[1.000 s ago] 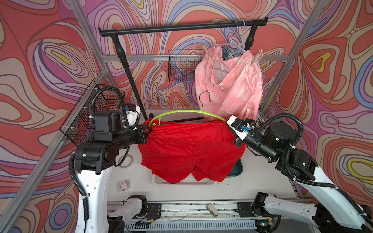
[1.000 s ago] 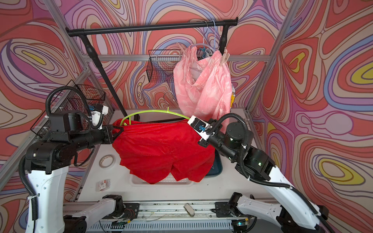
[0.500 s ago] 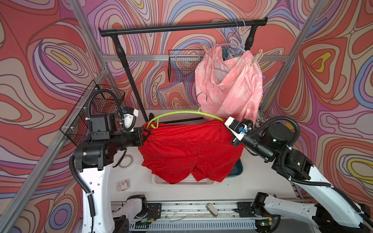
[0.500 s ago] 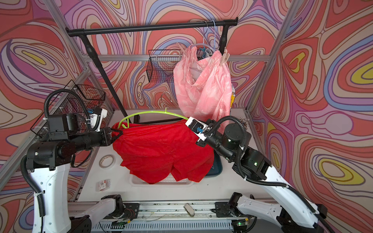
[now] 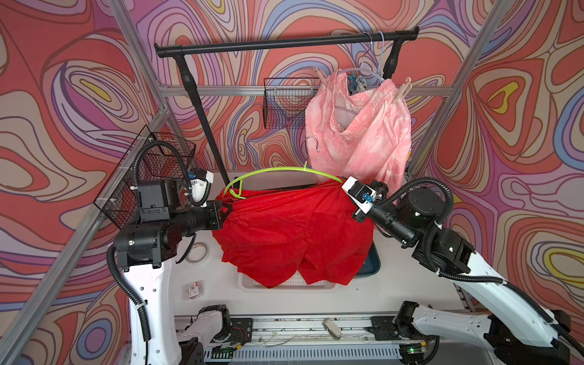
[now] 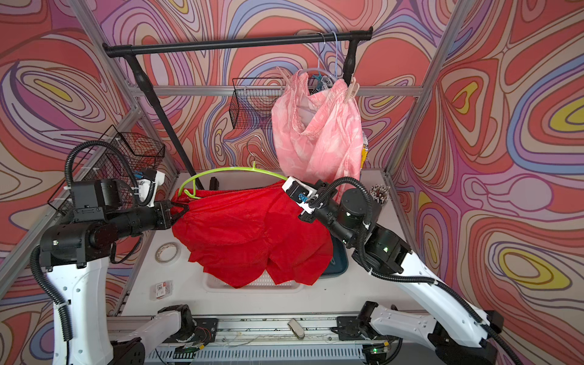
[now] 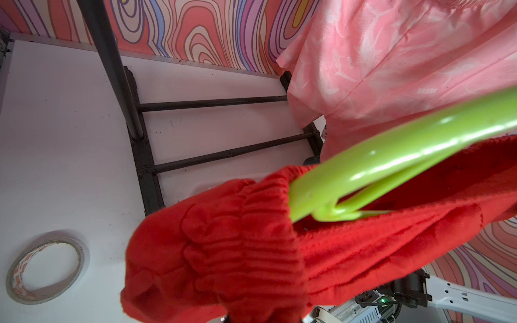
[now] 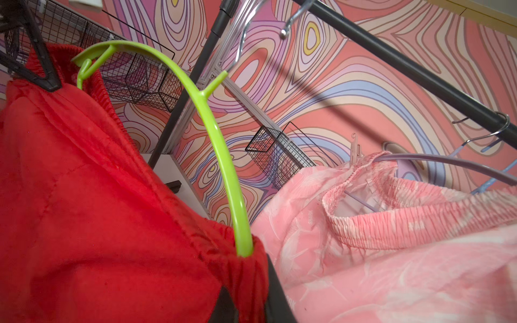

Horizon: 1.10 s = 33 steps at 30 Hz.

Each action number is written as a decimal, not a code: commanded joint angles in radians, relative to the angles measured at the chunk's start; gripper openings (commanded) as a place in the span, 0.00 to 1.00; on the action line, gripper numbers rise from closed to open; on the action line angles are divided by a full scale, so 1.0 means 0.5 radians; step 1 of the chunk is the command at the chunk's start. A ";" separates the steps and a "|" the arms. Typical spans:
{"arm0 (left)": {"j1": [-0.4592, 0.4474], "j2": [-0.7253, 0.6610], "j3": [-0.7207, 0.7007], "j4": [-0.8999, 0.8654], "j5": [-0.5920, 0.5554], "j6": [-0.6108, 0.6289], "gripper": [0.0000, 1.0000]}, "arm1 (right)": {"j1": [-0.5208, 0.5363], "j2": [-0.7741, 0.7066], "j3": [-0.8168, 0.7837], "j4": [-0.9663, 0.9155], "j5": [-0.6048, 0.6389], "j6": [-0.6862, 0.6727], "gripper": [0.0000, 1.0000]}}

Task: Remove the clothespins securing shorts to the hanger
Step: Remove the shorts from the hanger.

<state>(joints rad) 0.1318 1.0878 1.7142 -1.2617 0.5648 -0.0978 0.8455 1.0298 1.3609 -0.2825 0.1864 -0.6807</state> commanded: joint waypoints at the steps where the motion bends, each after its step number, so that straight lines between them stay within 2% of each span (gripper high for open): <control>1: 0.173 0.098 0.028 -0.259 -1.018 0.035 0.00 | -0.114 -0.321 0.116 0.611 0.694 -0.071 0.00; 5: 0.254 0.145 0.078 -0.249 -1.085 0.003 0.00 | -0.114 -0.455 0.102 0.569 0.704 -0.085 0.00; 9: 0.304 0.176 0.090 -0.250 -1.055 -0.007 0.00 | -0.114 -0.456 0.110 0.543 0.728 -0.083 0.00; 18: 0.322 0.214 -0.157 -0.219 -1.179 -0.016 0.00 | -0.114 -0.359 0.177 0.653 0.738 -0.106 0.00; 22: 0.335 0.244 -0.224 -0.226 -1.113 -0.048 0.00 | -0.114 -0.237 0.232 0.604 0.713 -0.079 0.00; 25: 0.405 0.142 -0.326 -0.145 -0.798 -0.047 0.00 | -0.114 -0.157 0.233 0.646 0.727 -0.093 0.00; 26: 0.428 0.112 -0.345 -0.126 -0.799 -0.050 0.00 | -0.114 -0.139 0.242 0.660 0.720 -0.096 0.00; 29: 0.485 0.135 -0.362 -0.139 -1.012 -0.056 0.00 | -0.114 -0.076 0.323 0.667 0.741 -0.149 0.00; 31: 0.485 0.151 -0.350 -0.129 -0.881 -0.053 0.00 | -0.115 -0.055 0.371 0.666 0.747 -0.183 0.00; 33: 0.492 0.169 -0.331 -0.103 -0.896 -0.070 0.00 | -0.116 -0.041 0.412 0.666 0.768 -0.223 0.00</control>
<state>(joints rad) 0.2829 1.1225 1.5730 -1.2858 0.6048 -0.1368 0.8593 1.1366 1.3968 -0.2840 0.2020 -0.7734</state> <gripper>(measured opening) 0.068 0.097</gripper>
